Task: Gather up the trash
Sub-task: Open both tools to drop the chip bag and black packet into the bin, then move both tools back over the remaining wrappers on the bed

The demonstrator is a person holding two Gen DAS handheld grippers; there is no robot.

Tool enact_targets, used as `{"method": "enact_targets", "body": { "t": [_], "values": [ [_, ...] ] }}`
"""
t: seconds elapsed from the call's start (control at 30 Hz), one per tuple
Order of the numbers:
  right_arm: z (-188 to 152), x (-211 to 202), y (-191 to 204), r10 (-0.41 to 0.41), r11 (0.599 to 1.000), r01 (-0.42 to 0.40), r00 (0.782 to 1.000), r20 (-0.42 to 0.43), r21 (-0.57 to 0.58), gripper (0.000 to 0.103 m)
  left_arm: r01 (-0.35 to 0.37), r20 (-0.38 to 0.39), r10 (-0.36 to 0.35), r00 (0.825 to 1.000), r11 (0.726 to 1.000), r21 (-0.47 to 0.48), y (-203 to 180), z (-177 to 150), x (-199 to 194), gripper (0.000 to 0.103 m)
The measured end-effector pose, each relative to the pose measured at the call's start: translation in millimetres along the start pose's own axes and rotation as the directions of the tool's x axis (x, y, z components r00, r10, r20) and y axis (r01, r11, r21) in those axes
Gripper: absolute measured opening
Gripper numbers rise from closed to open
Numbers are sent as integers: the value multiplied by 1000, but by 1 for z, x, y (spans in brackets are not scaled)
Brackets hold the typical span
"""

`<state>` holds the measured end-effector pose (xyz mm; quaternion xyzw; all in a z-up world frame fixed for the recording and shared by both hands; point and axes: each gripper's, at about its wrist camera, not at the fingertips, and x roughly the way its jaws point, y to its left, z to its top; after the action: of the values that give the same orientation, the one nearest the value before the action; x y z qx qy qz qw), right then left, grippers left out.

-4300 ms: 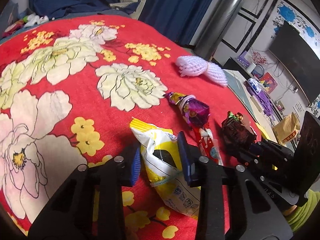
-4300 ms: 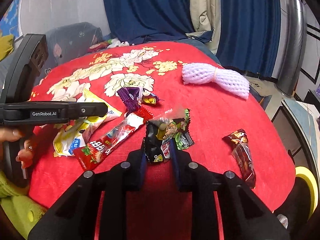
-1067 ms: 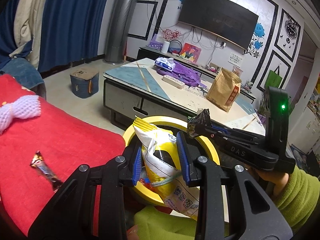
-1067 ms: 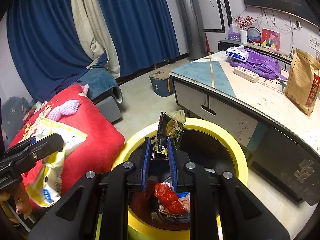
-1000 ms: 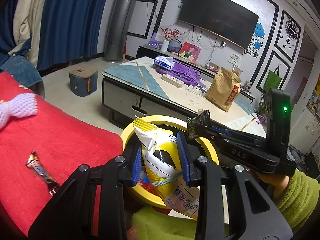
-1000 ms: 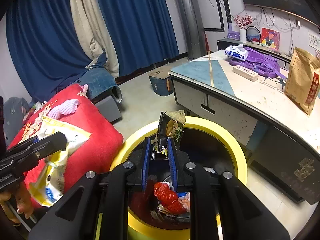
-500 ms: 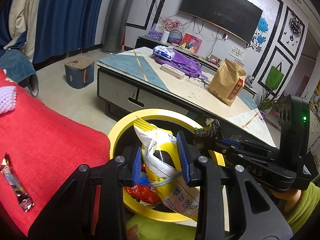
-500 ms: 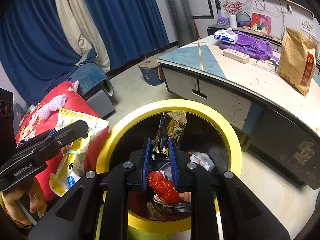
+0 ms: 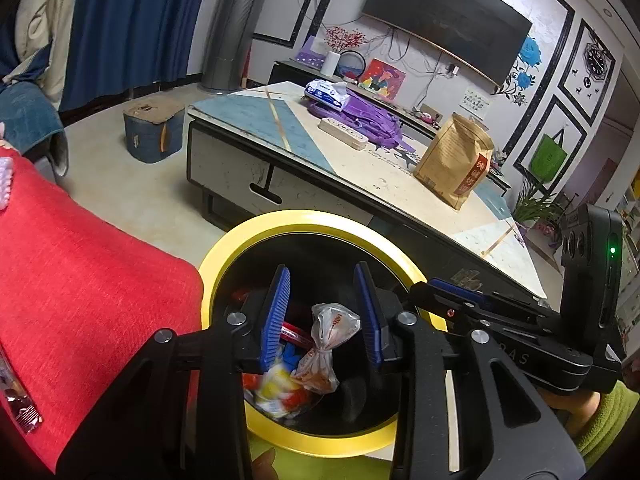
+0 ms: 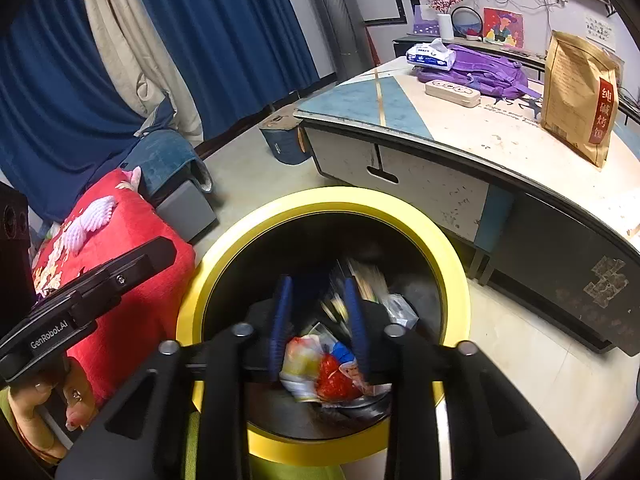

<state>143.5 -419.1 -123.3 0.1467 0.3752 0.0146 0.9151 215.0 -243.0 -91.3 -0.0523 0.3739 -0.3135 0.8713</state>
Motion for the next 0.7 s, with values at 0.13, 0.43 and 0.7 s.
{"method": "enact_targets", "body": {
  "t": [0.13,0.43,0.7],
  "values": [
    [1,-3,1,-16,1000,16,1000,16,-7,43,-9,17,9,1000,1000,-26,4,1,-7,48],
    [4,-20,16,-69,995,75,992,105,-60,60,-61,70,66,995,996,-61,11,6,-36,87],
    [3,-36,38,-49,989,71,985,168,-128,69,-124,125,131,983,990,-60,19,5,-69,92]
  ]
}}
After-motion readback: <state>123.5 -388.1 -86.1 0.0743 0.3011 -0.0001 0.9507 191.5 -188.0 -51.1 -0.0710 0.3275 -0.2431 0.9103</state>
